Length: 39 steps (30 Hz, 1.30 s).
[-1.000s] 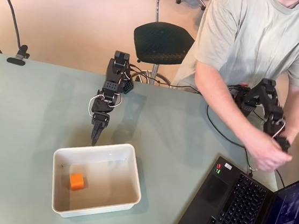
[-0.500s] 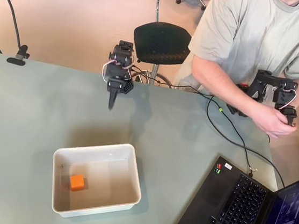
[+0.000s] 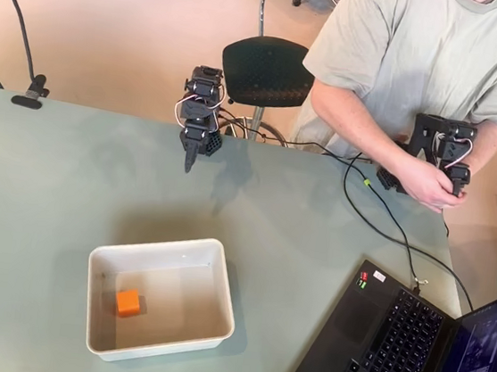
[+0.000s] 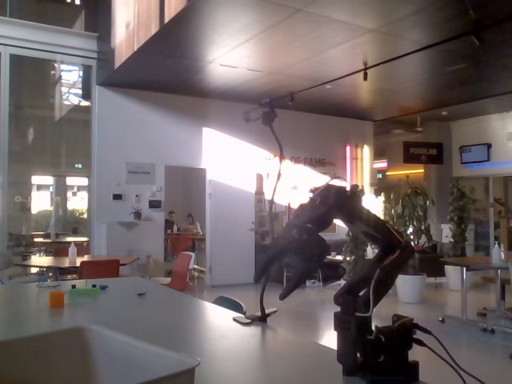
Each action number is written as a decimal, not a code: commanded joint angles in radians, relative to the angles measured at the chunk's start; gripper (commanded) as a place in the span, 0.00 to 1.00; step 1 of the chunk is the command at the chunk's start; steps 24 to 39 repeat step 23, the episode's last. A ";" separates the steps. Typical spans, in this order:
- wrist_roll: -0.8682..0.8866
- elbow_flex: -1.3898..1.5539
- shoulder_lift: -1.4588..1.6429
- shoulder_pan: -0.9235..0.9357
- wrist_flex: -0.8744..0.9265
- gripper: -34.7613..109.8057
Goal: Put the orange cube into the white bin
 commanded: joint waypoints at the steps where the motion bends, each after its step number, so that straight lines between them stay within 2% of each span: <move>1: 0.008 0.123 0.221 -0.009 -0.032 0.36; 7: 0.006 0.296 0.434 -0.014 -0.041 0.30; 19: 0.005 0.514 0.465 -0.008 -0.064 0.30; 23: 0.006 0.569 0.465 -0.012 -0.140 0.30; 39: 0.006 0.569 0.465 -0.012 -0.140 0.30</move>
